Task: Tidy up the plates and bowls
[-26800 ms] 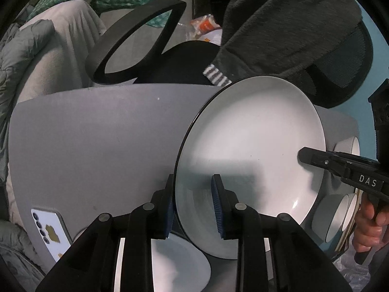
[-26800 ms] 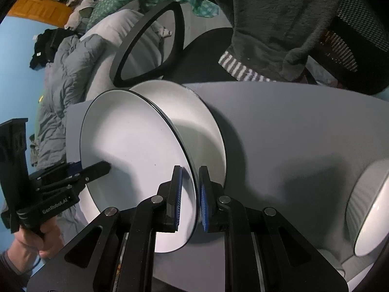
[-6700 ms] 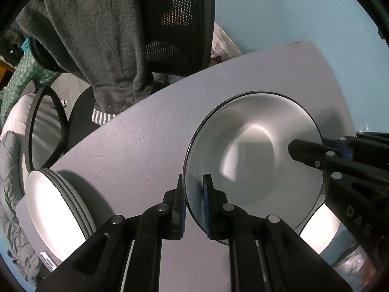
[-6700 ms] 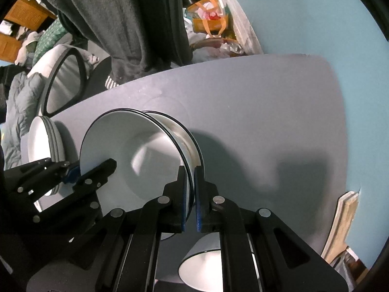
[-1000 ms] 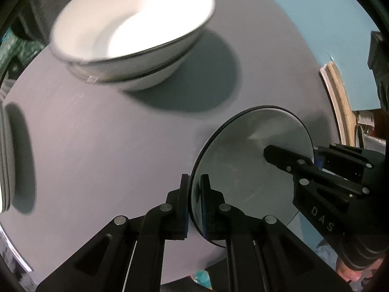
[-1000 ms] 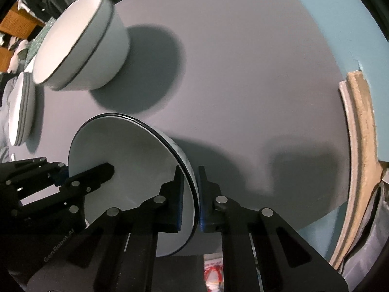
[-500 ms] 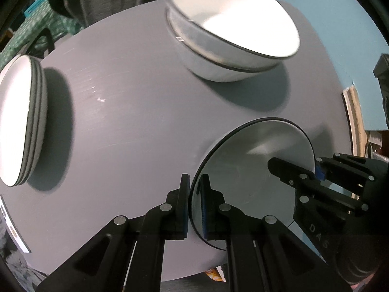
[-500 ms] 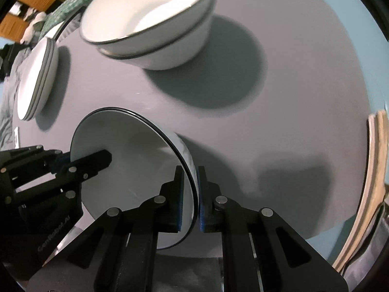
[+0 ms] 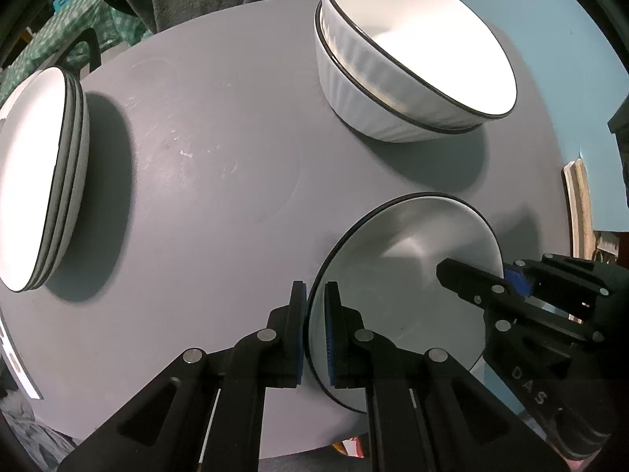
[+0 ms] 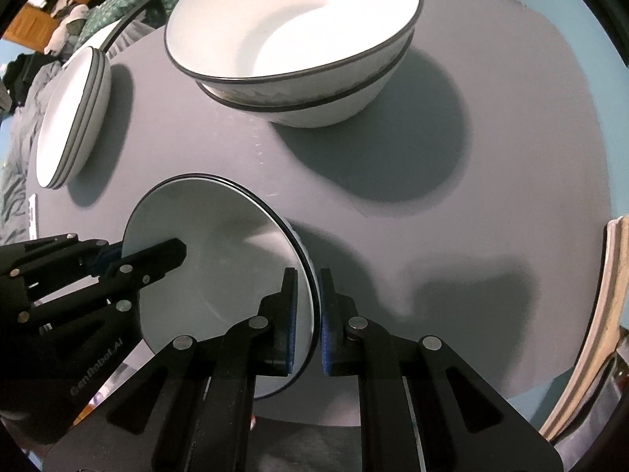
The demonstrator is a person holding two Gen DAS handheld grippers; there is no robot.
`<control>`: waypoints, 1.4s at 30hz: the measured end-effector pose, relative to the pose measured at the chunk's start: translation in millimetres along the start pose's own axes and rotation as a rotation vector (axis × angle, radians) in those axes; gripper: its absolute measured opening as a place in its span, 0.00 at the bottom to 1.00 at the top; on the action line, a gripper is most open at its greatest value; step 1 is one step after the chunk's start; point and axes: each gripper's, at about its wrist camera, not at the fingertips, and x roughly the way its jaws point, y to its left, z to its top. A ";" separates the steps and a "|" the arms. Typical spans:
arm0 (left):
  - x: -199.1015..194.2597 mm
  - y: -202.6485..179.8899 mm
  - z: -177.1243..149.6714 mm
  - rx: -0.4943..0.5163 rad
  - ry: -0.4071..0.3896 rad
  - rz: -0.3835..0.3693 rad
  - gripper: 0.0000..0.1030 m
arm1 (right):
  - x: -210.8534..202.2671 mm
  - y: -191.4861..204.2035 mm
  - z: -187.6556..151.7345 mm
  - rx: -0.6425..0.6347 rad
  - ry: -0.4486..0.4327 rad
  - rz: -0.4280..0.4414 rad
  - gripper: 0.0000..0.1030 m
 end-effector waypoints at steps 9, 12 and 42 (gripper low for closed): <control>14.0 -14.0 -2.2 -0.029 0.030 -0.016 0.12 | -3.7 3.2 -10.0 0.014 -0.001 0.023 0.10; 15.3 -19.3 -0.6 -0.040 0.025 -0.027 0.12 | 0.3 5.2 -11.6 0.018 -0.002 0.028 0.10; -37.3 23.7 -10.9 -0.014 -0.036 -0.047 0.07 | -52.8 16.5 -25.4 0.019 -0.058 0.011 0.07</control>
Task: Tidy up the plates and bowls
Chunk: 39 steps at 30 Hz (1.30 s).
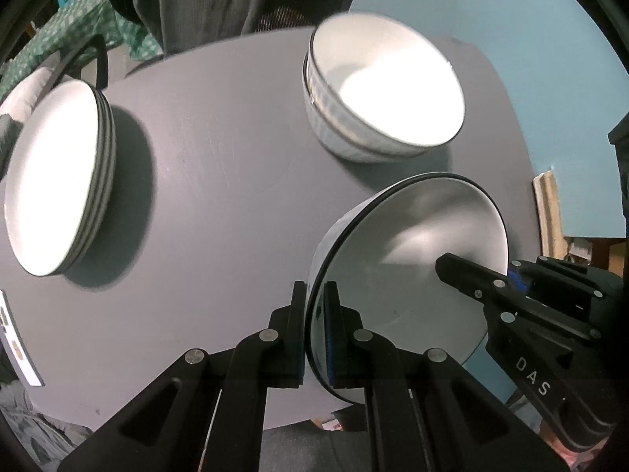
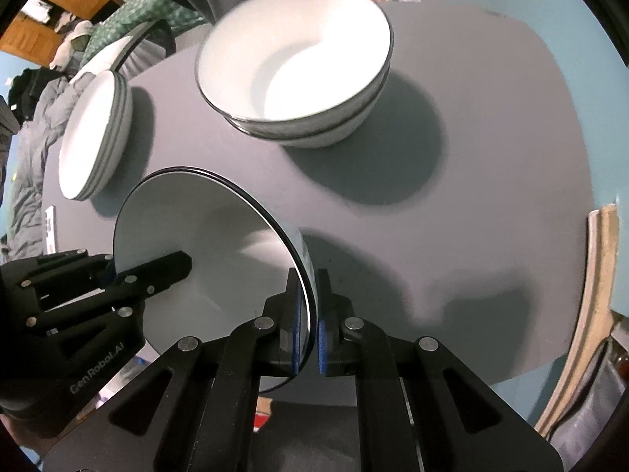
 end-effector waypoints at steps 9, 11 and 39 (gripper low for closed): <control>-38.7 -2.7 17.1 0.014 -0.068 -0.014 0.07 | -31.0 3.8 17.2 -0.014 -0.041 -0.009 0.07; -45.3 -1.7 28.7 0.022 -0.085 -0.007 0.07 | -36.8 3.2 23.0 -0.016 -0.059 -0.011 0.07; -10.6 -8.8 117.4 0.084 -0.063 0.103 0.10 | -11.8 -27.3 96.8 0.019 0.000 -0.027 0.07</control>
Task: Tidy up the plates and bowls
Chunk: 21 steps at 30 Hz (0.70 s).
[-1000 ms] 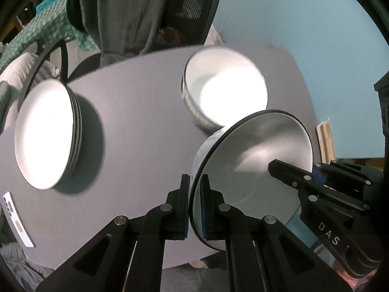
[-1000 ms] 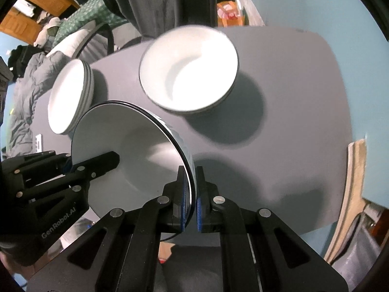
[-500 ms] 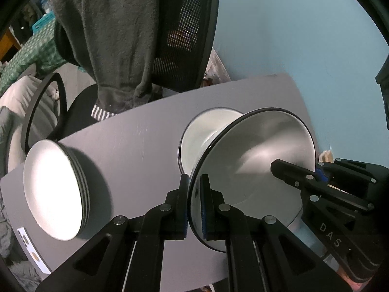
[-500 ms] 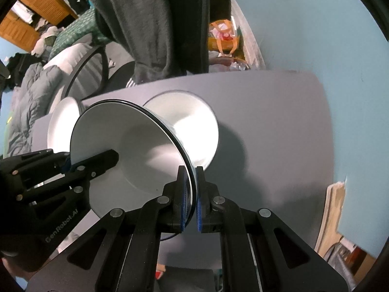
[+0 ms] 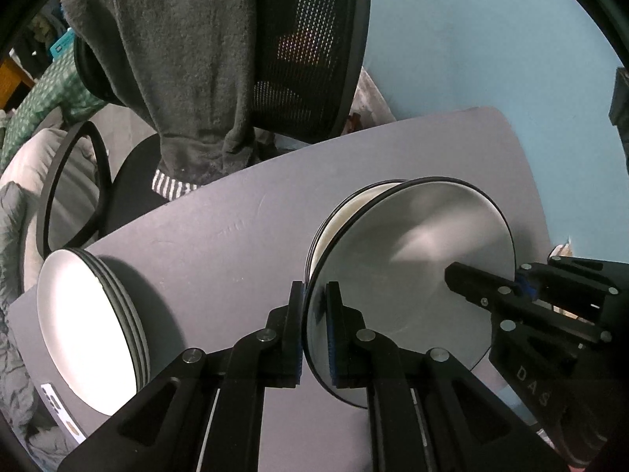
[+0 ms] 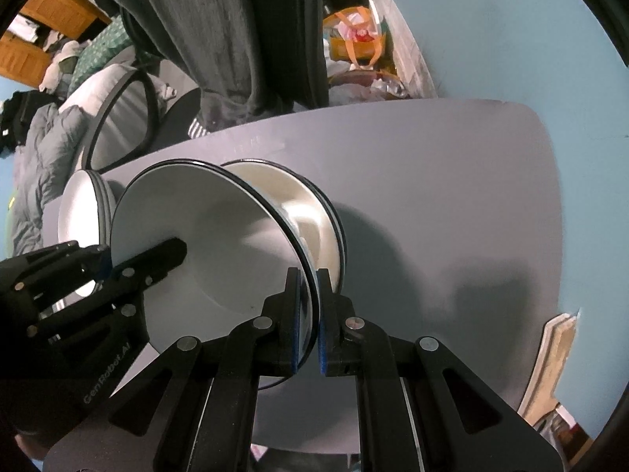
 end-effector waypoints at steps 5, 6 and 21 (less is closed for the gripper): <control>5.3 -2.0 3.2 0.005 0.007 0.011 0.13 | -0.4 -2.4 3.4 0.006 0.016 -0.004 0.08; 6.3 -1.9 3.7 0.003 0.010 0.011 0.13 | 0.2 -2.1 4.5 0.005 0.021 -0.007 0.08; 8.4 -3.1 -1.3 -0.002 0.008 0.021 0.18 | -6.1 -2.5 5.7 0.024 0.033 0.008 0.13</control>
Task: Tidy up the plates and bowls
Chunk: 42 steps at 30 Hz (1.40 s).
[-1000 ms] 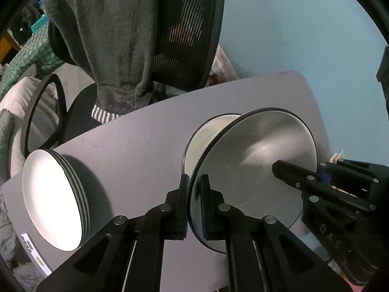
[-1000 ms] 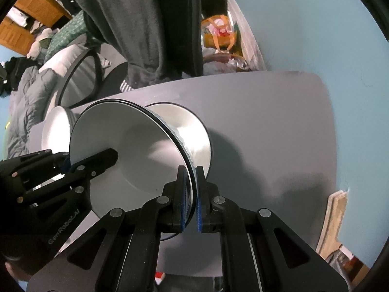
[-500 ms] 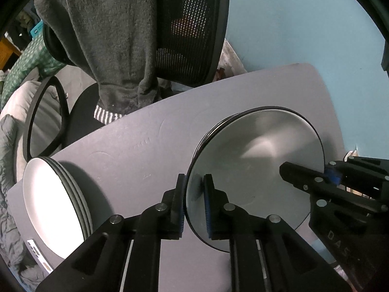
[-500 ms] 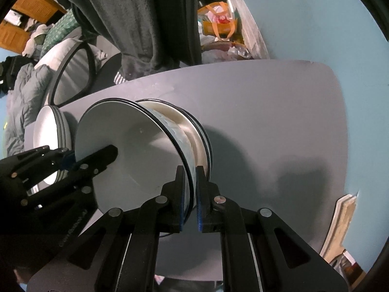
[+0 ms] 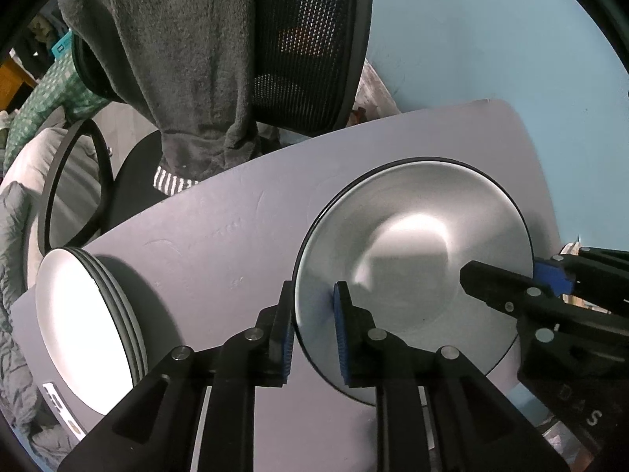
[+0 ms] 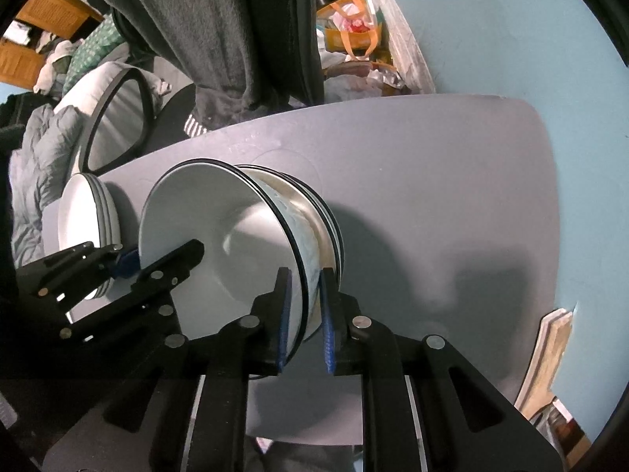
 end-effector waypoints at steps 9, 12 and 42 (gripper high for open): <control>-10.1 8.2 -3.8 -0.038 -0.023 -0.022 0.26 | -9.0 0.5 -5.2 -0.014 -0.028 -0.026 0.24; -17.5 10.9 -7.2 -0.053 -0.037 -0.023 0.27 | -11.6 0.0 -8.1 -0.012 -0.036 -0.033 0.24; -80.8 37.1 -69.9 -0.058 -0.137 -0.073 0.71 | -70.0 14.1 -55.5 -0.054 -0.232 -0.085 0.61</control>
